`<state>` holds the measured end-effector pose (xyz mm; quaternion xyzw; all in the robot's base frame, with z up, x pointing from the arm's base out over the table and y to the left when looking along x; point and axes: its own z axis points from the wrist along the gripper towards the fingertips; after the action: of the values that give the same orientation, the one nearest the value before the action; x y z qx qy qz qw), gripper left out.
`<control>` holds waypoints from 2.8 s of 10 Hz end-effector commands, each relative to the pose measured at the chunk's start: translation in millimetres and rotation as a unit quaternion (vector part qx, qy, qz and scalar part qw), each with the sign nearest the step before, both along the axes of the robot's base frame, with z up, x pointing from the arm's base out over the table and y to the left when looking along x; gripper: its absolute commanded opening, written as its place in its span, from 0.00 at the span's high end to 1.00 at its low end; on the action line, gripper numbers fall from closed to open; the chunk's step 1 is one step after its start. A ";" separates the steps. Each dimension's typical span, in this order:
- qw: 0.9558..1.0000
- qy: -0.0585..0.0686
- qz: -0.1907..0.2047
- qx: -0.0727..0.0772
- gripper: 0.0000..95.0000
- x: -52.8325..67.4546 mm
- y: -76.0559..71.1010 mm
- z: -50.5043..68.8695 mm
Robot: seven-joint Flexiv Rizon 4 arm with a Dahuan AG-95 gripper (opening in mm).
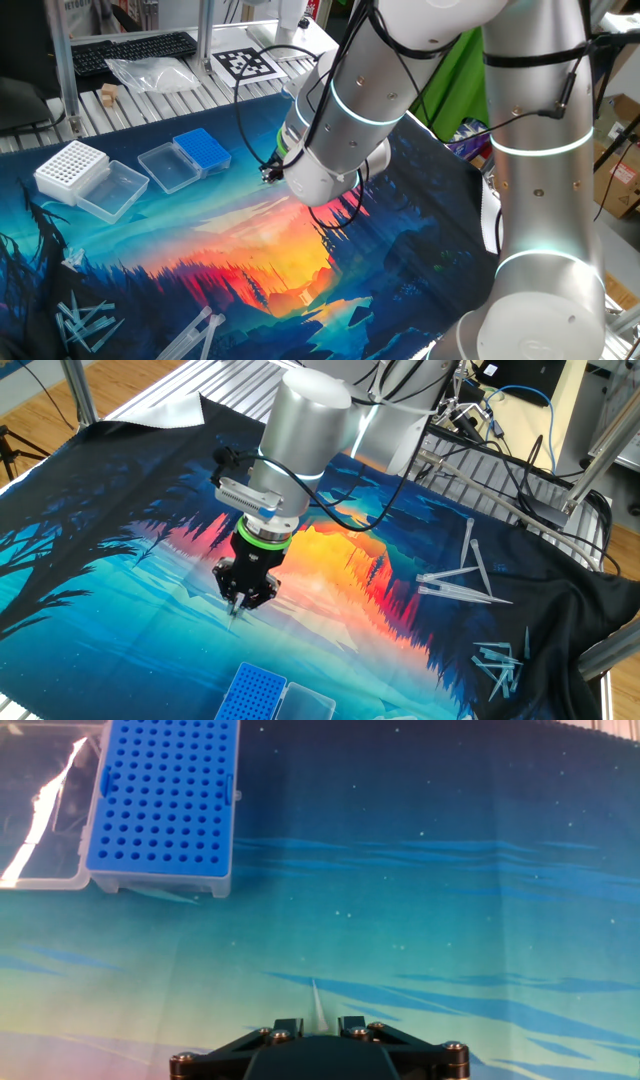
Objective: Insert a small pipette tip into the holder for small pipette tips
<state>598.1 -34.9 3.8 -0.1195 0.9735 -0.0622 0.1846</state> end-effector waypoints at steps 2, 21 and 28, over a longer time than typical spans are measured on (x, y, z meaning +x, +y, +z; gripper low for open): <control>1.000 -0.001 0.000 0.002 1.00 1.2 0.0 -1.4; 1.000 0.016 0.003 0.008 0.80 7.0 -6.3 1.8; 1.000 0.017 0.005 0.008 0.80 8.5 -8.4 3.4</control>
<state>605.4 -45.6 8.1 -0.1231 0.9762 -0.0577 0.1690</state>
